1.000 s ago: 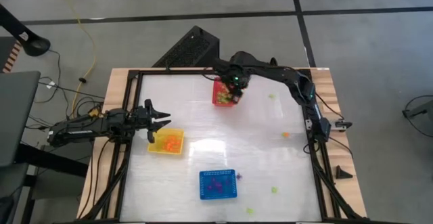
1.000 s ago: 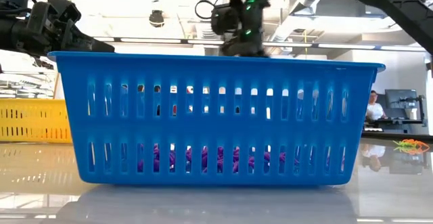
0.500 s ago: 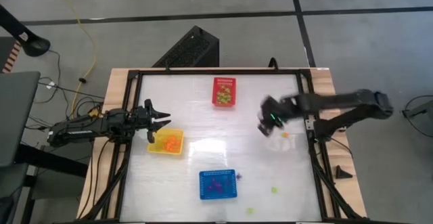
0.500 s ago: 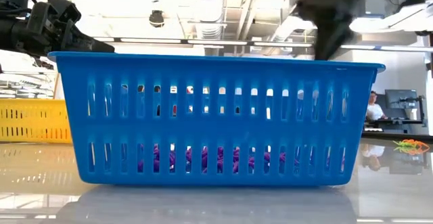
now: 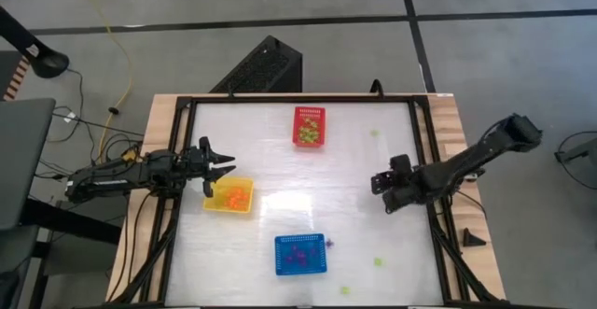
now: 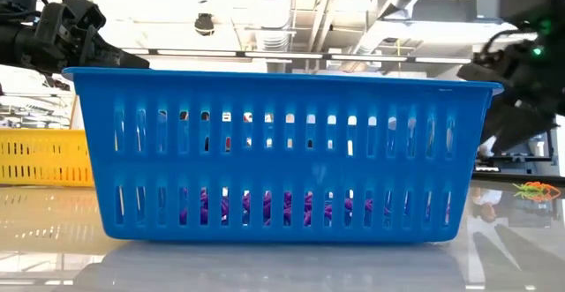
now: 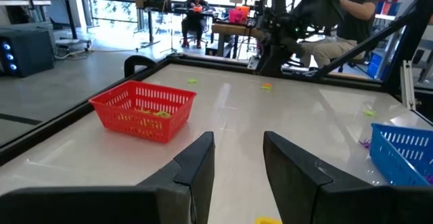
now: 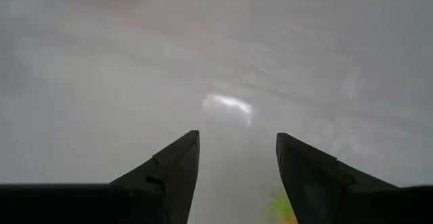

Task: Sort Halloween decoration
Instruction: Put the green spider toy into the red basket

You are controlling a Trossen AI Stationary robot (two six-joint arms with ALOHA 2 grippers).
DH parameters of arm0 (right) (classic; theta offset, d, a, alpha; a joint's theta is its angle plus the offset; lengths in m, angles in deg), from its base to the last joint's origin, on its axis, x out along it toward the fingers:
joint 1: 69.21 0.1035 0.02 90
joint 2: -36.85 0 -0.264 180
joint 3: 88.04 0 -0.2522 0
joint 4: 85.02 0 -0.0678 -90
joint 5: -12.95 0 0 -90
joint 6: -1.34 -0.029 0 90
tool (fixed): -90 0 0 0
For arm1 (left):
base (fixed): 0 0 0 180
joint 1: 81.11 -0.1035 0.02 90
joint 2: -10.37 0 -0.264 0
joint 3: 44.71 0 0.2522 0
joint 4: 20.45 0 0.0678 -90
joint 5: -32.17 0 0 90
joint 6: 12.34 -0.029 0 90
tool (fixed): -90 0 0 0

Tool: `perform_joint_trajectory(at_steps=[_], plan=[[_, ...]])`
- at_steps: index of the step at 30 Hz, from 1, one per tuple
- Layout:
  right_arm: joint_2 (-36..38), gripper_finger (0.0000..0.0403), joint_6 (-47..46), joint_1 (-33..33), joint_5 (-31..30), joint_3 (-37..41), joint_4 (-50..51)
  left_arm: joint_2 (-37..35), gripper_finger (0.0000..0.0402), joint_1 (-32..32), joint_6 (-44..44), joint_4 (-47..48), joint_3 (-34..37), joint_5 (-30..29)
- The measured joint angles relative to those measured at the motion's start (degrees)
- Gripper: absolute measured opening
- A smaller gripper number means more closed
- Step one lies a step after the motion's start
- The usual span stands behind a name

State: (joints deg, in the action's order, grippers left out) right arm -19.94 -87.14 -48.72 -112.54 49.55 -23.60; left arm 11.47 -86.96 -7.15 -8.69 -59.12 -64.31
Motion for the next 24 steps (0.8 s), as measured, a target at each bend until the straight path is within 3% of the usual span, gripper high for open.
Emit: perform_joint_trajectory(at_steps=[4, 8, 14, 20, 24], plan=[[-5.3, 0.0228, -14.8, 5.2, -6.6, 2.3, 0.1, 0.0, 0.0116, 0.0, 0.0, 0.0, 0.0, 0.0], [-13.4, 0.0227, -22.2, 8.0, -5.7, 1.9, 1.6, 0.0, 0.0116, 0.0, 0.0, 0.0, 0.0, 0.0], [-24.8, 0.0227, -29.9, 11.2, -2.6, 1.4, 1.8, 0.0, 0.0116, 0.0, 0.0, 0.0, 0.0, 0.0], [-31.4, 0.0227, -33.0, 12.5, -2.9, -0.8, 2.5, 0.0, 0.0116, 0.0, 0.0, 0.0, 0.0, 0.0], [-32.2, 0.0227, -35.0, 10.6, -6.1, -4.6, 12.8, 0.0, 0.0116, 0.0, 0.0, 0.0, 0.0, 0.0]])
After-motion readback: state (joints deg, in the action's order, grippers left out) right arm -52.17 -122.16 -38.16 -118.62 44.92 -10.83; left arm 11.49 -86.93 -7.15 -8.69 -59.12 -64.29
